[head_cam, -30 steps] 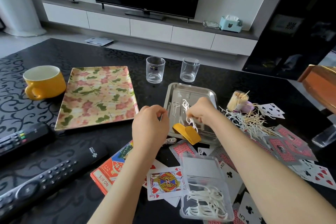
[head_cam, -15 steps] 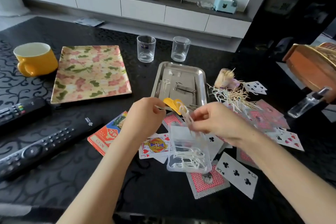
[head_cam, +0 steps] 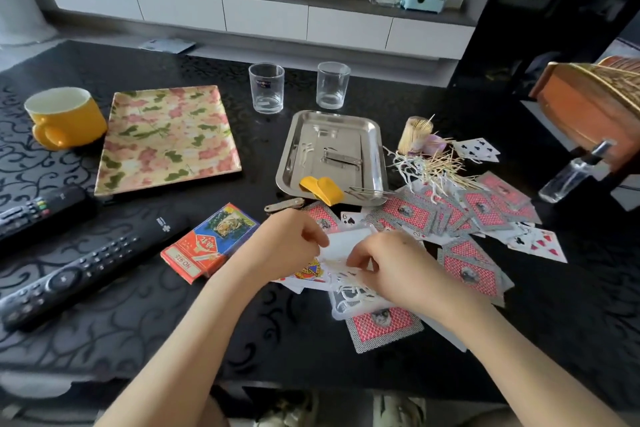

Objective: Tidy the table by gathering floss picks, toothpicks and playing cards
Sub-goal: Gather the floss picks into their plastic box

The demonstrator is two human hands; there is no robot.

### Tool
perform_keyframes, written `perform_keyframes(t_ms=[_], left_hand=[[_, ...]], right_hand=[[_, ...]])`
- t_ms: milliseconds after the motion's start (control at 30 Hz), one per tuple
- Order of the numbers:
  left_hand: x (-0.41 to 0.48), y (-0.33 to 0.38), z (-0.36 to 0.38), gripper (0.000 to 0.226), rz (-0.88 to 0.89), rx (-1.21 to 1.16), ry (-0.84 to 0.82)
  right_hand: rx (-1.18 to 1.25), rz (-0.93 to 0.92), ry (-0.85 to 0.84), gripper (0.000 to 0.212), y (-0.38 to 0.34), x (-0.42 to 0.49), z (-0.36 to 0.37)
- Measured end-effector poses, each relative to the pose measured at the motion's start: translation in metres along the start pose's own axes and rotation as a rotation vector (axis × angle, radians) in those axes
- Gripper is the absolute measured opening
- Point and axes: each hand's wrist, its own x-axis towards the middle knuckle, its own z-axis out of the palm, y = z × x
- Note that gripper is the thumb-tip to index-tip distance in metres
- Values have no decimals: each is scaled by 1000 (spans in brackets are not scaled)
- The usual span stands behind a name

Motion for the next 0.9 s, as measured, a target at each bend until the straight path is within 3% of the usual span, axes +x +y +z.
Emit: perform_keyframes(t_ms=[233, 467, 567, 667, 800, 900], left_hand=[[-8, 6, 10, 14, 91, 27, -133], [-5, 8, 20, 14, 140, -1, -108], [-3, 5, 18, 8, 136, 88, -11], [-5, 4, 19, 2, 130, 174, -31], [-6, 6, 23, 6, 144, 250, -16], [-6, 6, 24, 8, 130, 243, -50]], right_hand=[[-85, -6, -7, 35, 0, -8, -6], [-45, 21, -43, 25, 7, -12, -7], [-41, 25, -90, 20, 9, -14, -9], [-57, 12, -136, 24, 9, -15, -8], [-57, -4, -159, 5, 8, -17, -11], [-52, 28, -145, 13, 11, -17, -12]])
